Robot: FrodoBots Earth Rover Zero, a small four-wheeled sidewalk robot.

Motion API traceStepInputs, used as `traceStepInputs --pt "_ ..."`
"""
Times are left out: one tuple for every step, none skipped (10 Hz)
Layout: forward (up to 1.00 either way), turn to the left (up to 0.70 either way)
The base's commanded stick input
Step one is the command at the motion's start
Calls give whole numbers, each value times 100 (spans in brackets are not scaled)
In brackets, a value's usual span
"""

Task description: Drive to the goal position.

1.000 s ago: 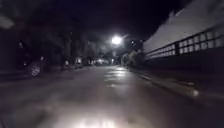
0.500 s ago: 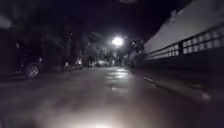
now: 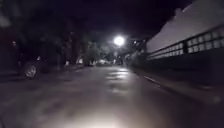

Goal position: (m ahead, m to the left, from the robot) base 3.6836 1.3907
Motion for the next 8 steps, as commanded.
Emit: traceStepInputs --pt "50 0" --pt "50 0" --pt "50 0" --pt "50 0" --pt "50 0" --pt "50 0" --pt "50 0" --pt "50 0"
